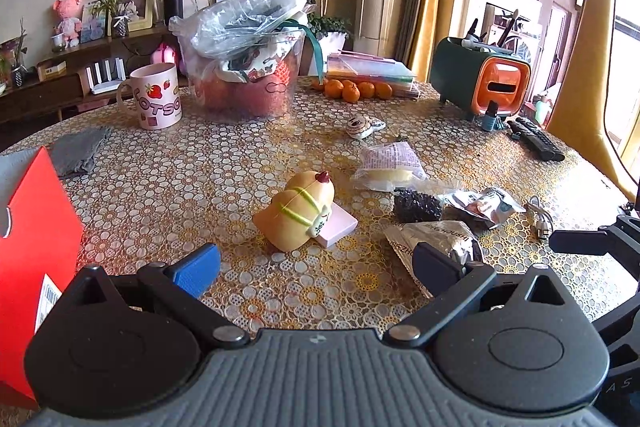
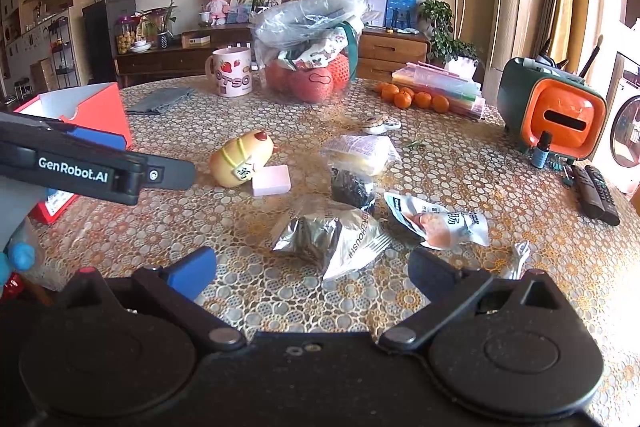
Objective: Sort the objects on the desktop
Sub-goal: 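Grasp the yellow toy with the left gripper while the right gripper grasps the silver foil bag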
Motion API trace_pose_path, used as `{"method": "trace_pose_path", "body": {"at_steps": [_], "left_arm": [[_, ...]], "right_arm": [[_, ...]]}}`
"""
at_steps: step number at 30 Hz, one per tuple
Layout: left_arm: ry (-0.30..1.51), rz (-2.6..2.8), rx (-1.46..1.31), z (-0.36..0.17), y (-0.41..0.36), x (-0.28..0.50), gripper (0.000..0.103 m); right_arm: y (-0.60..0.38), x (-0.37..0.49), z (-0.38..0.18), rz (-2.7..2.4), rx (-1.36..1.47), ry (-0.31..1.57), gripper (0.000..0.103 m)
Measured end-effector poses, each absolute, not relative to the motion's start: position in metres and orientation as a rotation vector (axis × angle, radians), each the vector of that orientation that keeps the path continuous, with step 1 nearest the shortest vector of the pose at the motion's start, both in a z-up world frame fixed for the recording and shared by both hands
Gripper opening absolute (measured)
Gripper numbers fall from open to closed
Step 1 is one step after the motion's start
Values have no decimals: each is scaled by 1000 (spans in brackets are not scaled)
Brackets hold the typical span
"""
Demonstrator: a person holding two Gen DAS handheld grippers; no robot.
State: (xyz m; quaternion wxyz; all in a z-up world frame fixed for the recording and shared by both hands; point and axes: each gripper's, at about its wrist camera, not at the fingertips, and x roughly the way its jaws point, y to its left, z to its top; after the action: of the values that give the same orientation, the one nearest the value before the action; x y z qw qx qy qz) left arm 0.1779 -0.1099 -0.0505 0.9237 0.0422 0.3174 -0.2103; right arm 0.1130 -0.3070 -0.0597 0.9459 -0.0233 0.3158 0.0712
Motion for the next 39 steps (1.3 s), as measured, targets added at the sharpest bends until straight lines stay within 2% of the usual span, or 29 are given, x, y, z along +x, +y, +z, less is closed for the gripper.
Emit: {"method": "trace_pose_path", "body": {"at_steps": [13, 25, 28, 33, 39], "left_arm": [[672, -420, 139, -75, -128, 238, 102], [677, -423, 169, -91, -138, 261, 101], [683, -424, 159, -93, -139, 264, 97], [689, -426, 177, -97, -142, 264, 73], [690, -409, 184, -96, -141, 263, 66]], "right_arm": [[-300, 161, -86, 120, -30, 703, 101], [-301, 183, -103, 70, 8, 745, 99], [-301, 187, -105, 67, 26, 754, 95], [-299, 189, -107, 60, 27, 757, 91], [-297, 189, -106, 40, 10, 758, 79]]}}
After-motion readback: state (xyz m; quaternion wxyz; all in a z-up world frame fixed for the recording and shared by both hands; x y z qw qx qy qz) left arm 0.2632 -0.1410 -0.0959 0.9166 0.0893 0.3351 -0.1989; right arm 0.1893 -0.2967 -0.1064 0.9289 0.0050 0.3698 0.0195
